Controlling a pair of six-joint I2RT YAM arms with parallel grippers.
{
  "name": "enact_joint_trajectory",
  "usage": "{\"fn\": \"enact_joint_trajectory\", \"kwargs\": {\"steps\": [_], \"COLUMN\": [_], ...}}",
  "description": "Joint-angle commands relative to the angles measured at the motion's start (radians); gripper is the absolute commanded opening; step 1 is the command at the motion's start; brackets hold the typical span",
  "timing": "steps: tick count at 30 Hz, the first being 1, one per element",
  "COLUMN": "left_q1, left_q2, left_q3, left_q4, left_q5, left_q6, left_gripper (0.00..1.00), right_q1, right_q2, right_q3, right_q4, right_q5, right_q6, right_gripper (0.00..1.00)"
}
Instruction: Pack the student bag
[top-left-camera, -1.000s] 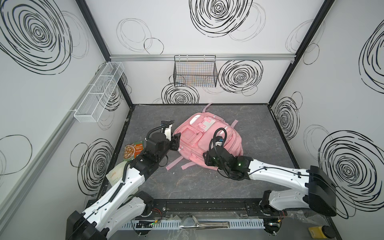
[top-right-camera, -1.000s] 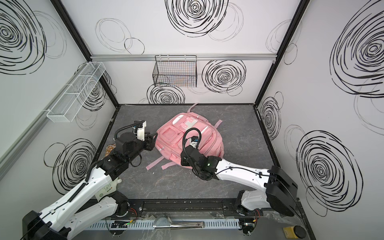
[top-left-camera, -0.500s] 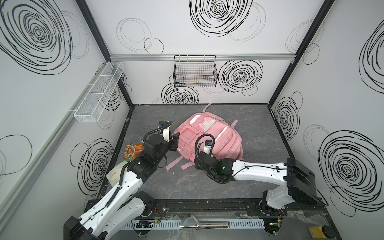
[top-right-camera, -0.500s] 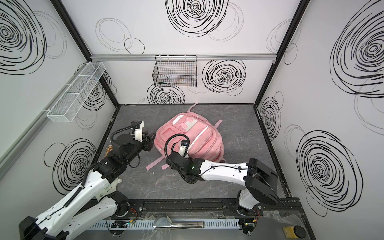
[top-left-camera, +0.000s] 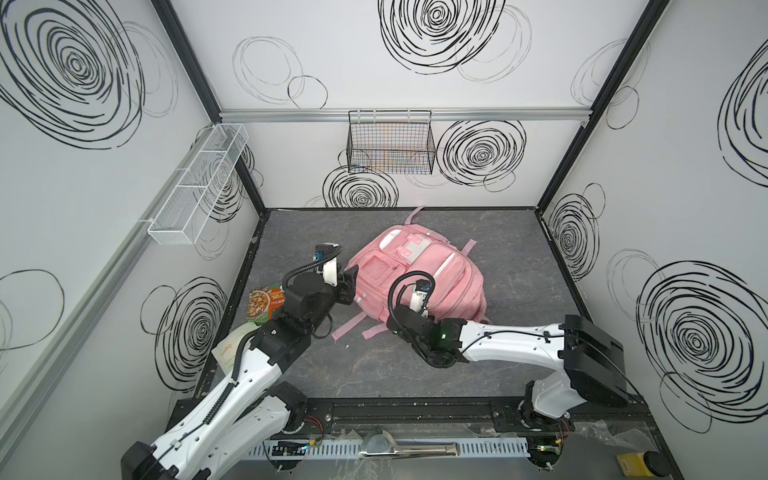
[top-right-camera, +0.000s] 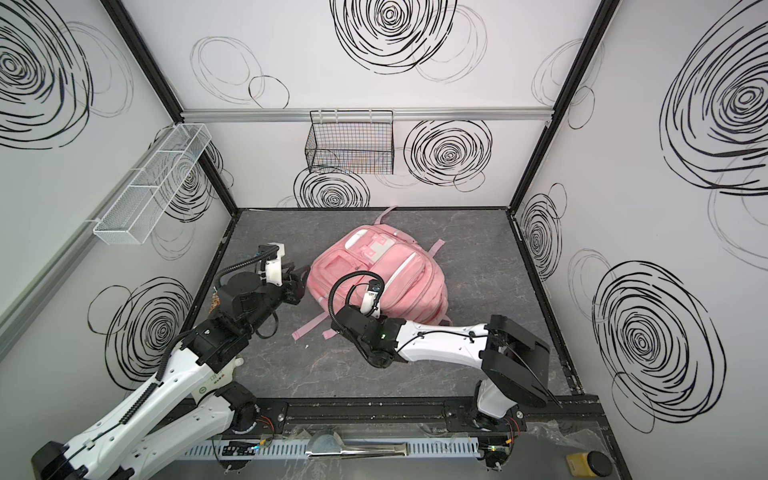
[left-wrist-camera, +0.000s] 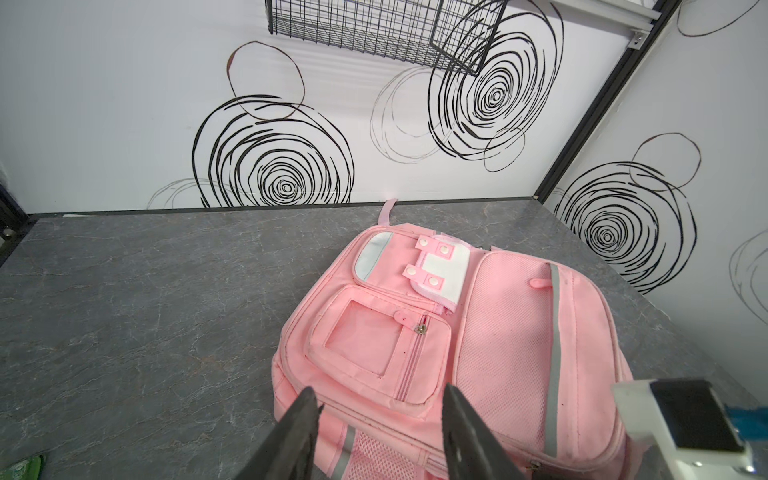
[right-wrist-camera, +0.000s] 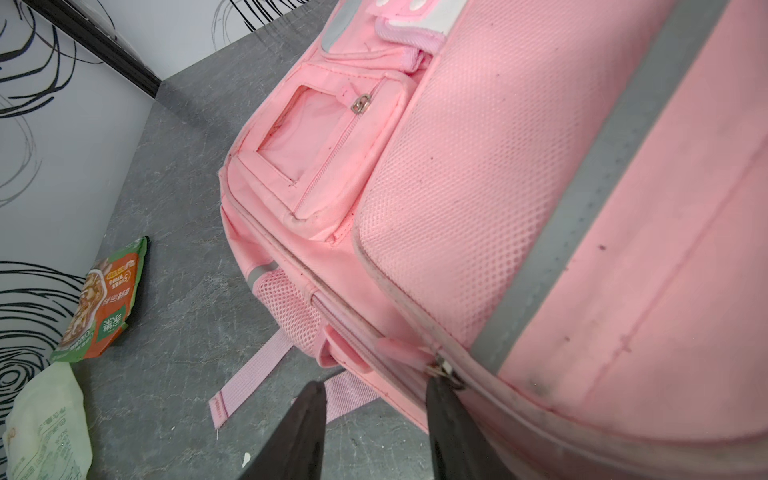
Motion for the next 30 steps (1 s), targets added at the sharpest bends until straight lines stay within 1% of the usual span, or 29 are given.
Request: {"fn": "enact_joint_trajectory", "kwargs": {"steps": [1,6,9,13,16,18,22,27,30], "left_q1": [-0.008,-0.015,-0.014,-0.013,-0.014,-0.016,-0.017,-0.015,-0.006], "left_q2": [-0.019,-0.029,-0.032,-0.041,-0.044,-0.042,-0.039,-0.020,0.000], "left_q3": [-0.008,-0.011,-0.011,-0.012,-0.012,-0.012,-0.012,-0.012,-0.011], "left_q4": [0.035,0.035,0.035,0.035,0.034,0.034,0.034,0.037,0.043], "left_q5": [-0.017,-0.021,-0.024,-0.029,-0.034,-0.035,-0.031,-0.020,-0.006], "left_q6": [0.013,0.015,0.016,0.019,0.021,0.022,0.025,0.041,0.046], "left_gripper": [0.52,0.52,0.52,0.52,0.52,0.52,0.52,0.52,0.54], "right_q1": [-0.009,-0.011,-0.014,-0.045,-0.072,-0.088,-0.107,-0.108,-0.122], "right_q2": [0.034,0.045,0.035,0.024,0.026,0.024,-0.012,-0.096,-0.166], "right_q3": [-0.024,-0.031,-0.038,-0.056,-0.059,-0.069,-0.097,-0.102,-0.143], "right_q4": [0.000,0.002,-0.013,0.025,0.033,0.034,0.046,0.024,0.066], "right_q5": [0.061,0.062,0.064,0.035,0.020,0.004,-0.059,-0.120,-0.162], "right_q6": [0.073,0.126,0.166,0.168,0.163,0.163,0.163,0.103,0.057], "right_gripper": [0.44,0.44,0.50,0.48,0.43,0.37,0.21,0.12,0.09]}}
